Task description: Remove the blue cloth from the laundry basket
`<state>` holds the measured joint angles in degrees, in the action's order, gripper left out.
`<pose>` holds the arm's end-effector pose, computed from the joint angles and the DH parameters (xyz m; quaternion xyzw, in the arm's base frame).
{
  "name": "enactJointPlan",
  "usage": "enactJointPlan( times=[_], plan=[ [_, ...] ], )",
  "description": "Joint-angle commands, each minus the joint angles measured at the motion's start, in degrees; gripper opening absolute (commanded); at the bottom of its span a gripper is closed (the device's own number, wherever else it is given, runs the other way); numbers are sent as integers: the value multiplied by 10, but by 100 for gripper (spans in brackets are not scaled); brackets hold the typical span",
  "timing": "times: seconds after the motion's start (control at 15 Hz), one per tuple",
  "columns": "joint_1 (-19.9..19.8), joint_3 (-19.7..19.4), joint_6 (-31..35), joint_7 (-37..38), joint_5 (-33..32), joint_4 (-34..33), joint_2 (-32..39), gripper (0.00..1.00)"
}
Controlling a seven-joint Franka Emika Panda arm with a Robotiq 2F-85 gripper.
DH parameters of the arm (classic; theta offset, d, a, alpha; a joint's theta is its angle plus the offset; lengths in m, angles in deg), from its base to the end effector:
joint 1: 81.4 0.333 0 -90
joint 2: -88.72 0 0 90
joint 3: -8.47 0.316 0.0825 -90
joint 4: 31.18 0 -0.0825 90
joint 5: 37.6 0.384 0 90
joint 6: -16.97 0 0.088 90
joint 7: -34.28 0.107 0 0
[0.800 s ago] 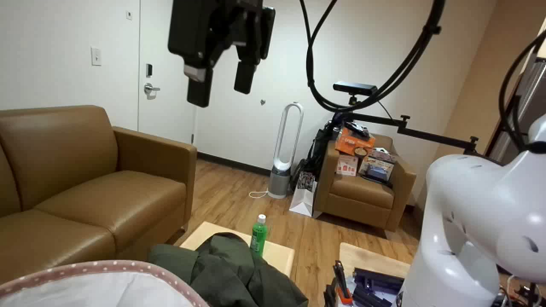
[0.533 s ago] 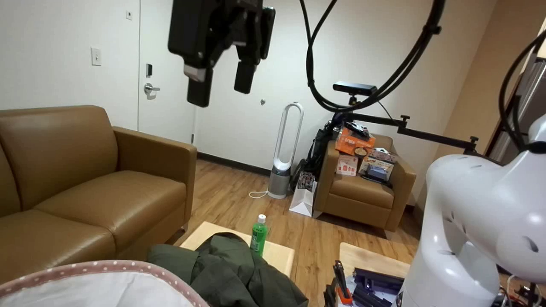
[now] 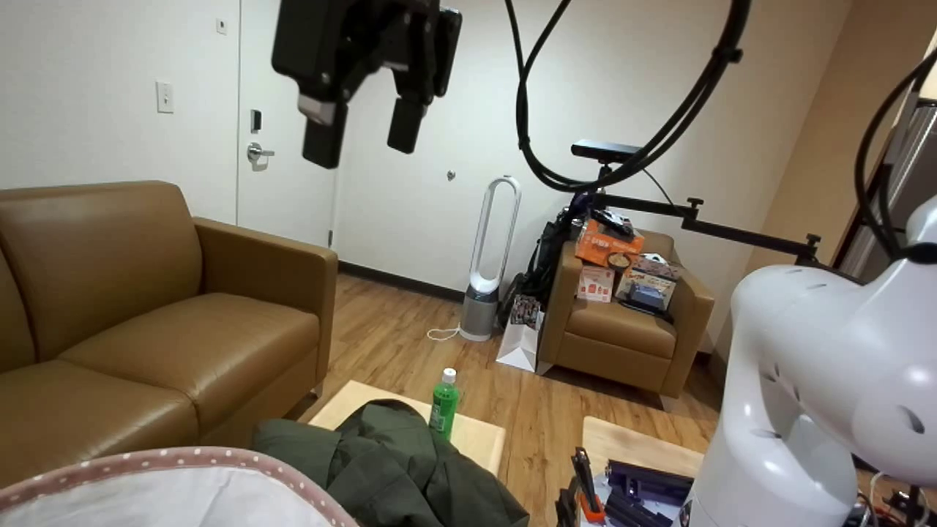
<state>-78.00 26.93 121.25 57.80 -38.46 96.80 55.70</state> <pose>0.3613 0.1705 0.5875 0.9927 -0.0315 0.0983 0.0623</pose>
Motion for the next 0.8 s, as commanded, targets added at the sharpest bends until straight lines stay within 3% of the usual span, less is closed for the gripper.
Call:
enactJointPlan(
  times=[0.0, 0.33, 0.6, 0.73],
  plan=[
    [16, -31, 74, -33, 14, 4, 25, 100],
    [55, -67, 176, -99, 91, 9, 95, 100],
    [81, -73, 186, -153, 149, -11, 184, 100],
    [81, -66, 175, -149, 141, -20, 227, 100]
  ],
)
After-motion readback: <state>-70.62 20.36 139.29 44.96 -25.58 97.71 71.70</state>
